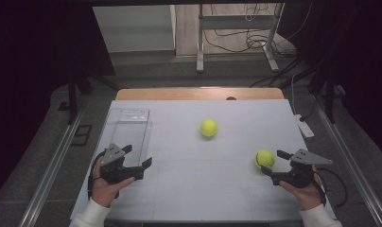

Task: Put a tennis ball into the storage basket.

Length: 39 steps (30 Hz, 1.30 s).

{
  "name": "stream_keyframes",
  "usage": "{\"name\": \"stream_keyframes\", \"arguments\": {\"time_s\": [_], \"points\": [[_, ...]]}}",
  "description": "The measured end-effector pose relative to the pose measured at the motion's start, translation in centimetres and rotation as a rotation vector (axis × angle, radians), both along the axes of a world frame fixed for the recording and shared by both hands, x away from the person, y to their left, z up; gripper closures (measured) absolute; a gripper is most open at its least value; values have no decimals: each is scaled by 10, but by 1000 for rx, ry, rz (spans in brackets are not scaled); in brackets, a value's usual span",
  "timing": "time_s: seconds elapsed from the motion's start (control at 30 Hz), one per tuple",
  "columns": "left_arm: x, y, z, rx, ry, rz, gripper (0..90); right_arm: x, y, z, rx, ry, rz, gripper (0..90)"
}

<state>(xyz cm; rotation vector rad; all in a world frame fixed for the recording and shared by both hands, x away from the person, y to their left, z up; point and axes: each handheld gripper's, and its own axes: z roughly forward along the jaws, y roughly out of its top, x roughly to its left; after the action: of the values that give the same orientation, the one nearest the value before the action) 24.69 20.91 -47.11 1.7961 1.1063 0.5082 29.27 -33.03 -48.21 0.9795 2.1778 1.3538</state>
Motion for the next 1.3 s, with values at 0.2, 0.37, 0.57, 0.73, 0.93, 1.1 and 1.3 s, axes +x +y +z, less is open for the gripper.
{"name": "stream_keyframes", "arguments": {"time_s": [0.2, 0.37, 0.57, 0.73, 0.93, 1.1, 1.3], "points": [[3, -3, 5, -1, 14, -15, 102, 0, 0, 0, -3, 0, -1, 102], [9, -6, 8, -8, 39, -25, 99, 1, -1, -1, -2, 4, 4, 102], [16, -16, 12, 12, 38, -52, 99, 3, -1, -2, -3, 3, 3, 104], [22, -22, 15, 28, 46, -66, 103, 3, -2, -3, 0, 13, 0, 104], [30, -31, 18, 41, 47, -85, 106, 4, -2, -3, 2, 11, -3, 104], [36, -39, 22, 52, 46, -100, 105, 3, -3, -3, 4, 16, -7, 105], [42, -45, 23, 58, 52, -108, 106, 4, -2, -3, 1, 12, -3, 106]]}}
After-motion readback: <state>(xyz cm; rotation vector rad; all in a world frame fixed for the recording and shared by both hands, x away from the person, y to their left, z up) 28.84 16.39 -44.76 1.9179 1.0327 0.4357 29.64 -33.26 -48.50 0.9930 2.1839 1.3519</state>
